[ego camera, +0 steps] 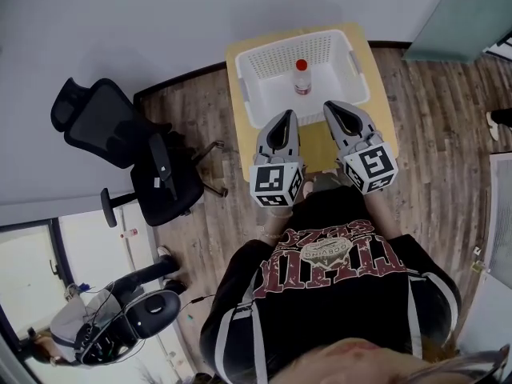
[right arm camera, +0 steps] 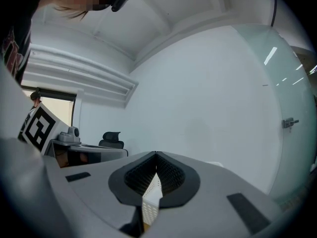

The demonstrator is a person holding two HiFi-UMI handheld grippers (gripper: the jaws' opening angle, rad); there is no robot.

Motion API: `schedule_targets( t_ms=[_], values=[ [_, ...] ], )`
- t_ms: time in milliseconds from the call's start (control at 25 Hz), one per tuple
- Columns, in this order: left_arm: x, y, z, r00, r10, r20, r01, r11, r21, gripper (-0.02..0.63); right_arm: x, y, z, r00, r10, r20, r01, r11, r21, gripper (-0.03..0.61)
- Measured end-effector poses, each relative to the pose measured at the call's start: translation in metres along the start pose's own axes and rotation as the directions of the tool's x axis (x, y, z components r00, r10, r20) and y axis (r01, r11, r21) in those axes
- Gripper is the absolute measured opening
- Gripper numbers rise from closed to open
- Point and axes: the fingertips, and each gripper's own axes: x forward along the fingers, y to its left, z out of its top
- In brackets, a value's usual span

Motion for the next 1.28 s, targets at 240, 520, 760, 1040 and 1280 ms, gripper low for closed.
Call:
schedule_targets(
  t_ms=[240,520,760,1040,1280],
  values=[
    [0.023,0.009,0.001,1.0,0.028,-0.008,-0.028,0.999,-0.019,0.046,0.021,-0.016,0.001,0.999,0.036,-0.021,-0.036,0.999,0.0,0.017],
    [0.046,0.018,-0.007,0.997,0.065,-0.036,-0.066,0.997,-0.028,0.046,0.042,-0.032,-0.001,0.996,0.078,-0.048,-0.078,0.997,0.001,0.017],
    [0.061,0.028,-0.017,0.994,0.092,-0.061,-0.094,0.995,-0.031,0.046,0.058,-0.045,-0.006,0.992,0.097,-0.076,-0.097,0.995,0.003,0.017],
    [0.076,0.035,-0.029,0.99,0.11,-0.088,-0.113,0.993,-0.037,0.046,0.072,-0.051,-0.016,0.987,0.121,-0.108,-0.121,0.993,0.004,0.017],
    [0.088,0.037,-0.036,0.988,0.11,-0.105,-0.115,0.993,-0.038,0.046,0.082,-0.057,-0.027,0.983,0.128,-0.131,-0.127,0.992,0.015,0.017]
  ],
)
